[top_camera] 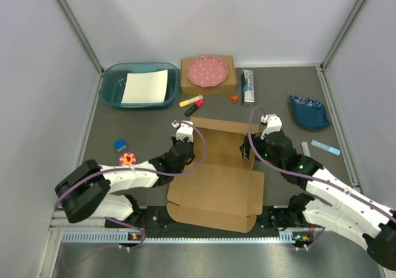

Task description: Fold the paper box

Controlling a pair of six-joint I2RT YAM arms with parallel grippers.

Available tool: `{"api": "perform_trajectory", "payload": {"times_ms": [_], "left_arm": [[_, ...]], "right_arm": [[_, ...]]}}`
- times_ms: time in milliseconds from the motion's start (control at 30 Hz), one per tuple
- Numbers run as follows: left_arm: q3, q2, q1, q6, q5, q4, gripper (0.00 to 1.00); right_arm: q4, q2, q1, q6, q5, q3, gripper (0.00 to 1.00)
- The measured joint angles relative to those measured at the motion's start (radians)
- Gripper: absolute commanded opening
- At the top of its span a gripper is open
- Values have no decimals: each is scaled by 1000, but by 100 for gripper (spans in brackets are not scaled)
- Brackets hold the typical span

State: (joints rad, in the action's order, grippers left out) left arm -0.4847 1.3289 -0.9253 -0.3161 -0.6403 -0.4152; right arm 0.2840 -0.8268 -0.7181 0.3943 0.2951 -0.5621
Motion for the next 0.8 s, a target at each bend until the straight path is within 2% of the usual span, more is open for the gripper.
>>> {"api": "perform_trajectory", "payload": {"times_ms": [267,400,533,633,733,800], "left_arm": [[-4,8,-5,-34,-68,8,0],[12,11,-6,-55,-105,-34,0],[85,16,-6,-55,-130,-170,0],[146,60,-8,-16,-129,-359,0],[179,124,-11,48,-119,-546,0],[182,173,-12,97,-109,-650,0]], "right_arm": [[12,220,0,-6,-125,24,99],[17,311,0,4,-126,19,99],[20,345,1,46,-59,-17,99],[11,322,19,82,-24,-42,99],[-18,275,99,124,-47,-48,99],[-50,230,186,153,-122,-49,99]]}}
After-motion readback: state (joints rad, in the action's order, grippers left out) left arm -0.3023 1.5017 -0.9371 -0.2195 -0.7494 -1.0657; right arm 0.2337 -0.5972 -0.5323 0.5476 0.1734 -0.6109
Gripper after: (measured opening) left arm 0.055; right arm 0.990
